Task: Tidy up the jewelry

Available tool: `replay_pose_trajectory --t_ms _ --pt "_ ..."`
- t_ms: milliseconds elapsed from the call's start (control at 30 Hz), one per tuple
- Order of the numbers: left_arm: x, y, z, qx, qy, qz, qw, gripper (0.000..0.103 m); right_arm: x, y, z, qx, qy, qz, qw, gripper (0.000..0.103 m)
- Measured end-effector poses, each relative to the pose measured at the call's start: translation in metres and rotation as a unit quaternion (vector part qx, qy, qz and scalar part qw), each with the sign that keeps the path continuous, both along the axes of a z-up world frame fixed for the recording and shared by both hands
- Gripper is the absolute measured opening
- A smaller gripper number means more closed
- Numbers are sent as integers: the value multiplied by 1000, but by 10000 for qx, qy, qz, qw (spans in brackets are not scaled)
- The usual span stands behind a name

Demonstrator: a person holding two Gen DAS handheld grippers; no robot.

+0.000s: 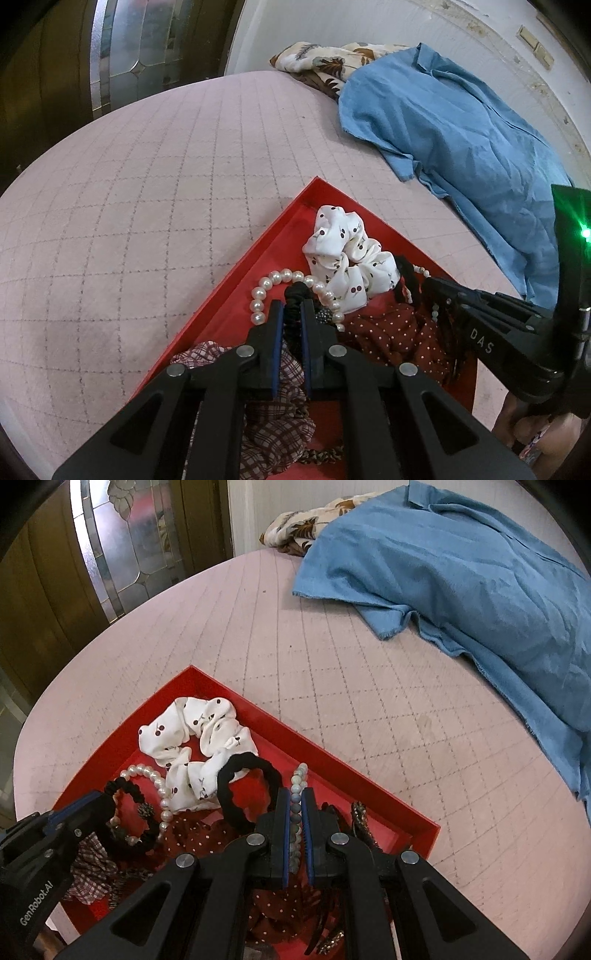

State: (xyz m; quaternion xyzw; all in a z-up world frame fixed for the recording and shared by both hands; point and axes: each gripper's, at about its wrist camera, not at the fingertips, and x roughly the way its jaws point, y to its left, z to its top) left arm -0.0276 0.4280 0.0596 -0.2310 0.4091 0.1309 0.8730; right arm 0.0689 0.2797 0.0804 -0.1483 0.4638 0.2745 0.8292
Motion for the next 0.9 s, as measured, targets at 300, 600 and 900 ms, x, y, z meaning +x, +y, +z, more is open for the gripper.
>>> replay_pose_trajectory --t_ms 300,600,900 --pt "-3 2 3 19 -69 127 9999 42 0 -2 -1 92 53 -14 9999 7" --pt "-9 5 10 -31 -215 210 9995 60 -8 -7 18 406 -52 -50 9992 38" --pt "-15 1 20 33 -388 202 9990 73 -23 -22 42 583 -242 -97 9980 39"
